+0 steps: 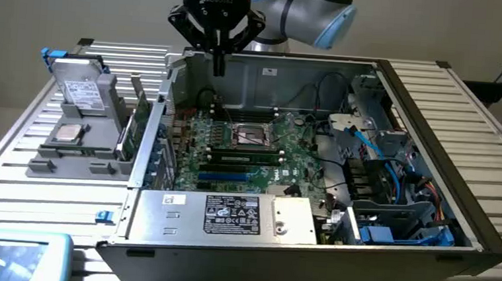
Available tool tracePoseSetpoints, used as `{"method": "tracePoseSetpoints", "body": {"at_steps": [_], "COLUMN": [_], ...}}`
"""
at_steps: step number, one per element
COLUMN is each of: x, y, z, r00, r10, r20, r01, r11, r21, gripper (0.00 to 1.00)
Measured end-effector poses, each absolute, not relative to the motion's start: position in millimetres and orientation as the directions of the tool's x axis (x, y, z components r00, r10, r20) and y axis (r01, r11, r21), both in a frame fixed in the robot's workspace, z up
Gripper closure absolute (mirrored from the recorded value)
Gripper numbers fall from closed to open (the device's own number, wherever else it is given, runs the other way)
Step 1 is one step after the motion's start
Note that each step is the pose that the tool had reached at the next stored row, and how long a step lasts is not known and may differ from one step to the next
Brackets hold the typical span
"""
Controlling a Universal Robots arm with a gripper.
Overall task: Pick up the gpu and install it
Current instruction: 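Reach for the gpu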
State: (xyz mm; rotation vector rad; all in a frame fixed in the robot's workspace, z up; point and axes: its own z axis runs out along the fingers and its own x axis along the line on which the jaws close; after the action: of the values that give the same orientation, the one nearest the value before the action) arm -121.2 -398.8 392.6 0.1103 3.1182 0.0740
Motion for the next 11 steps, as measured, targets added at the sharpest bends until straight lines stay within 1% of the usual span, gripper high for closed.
{"method": "tracePoseSetpoints", "body": {"at_steps": [11], "x": [-121.2], "y": [-398.8], "z": [392.6], "r00": [-0.997], "r10": [0.071], "r20": [-0.019], "r01": [0.07], "r11": [0.996], "r21": [0.048], "gripper": [0.88]}}
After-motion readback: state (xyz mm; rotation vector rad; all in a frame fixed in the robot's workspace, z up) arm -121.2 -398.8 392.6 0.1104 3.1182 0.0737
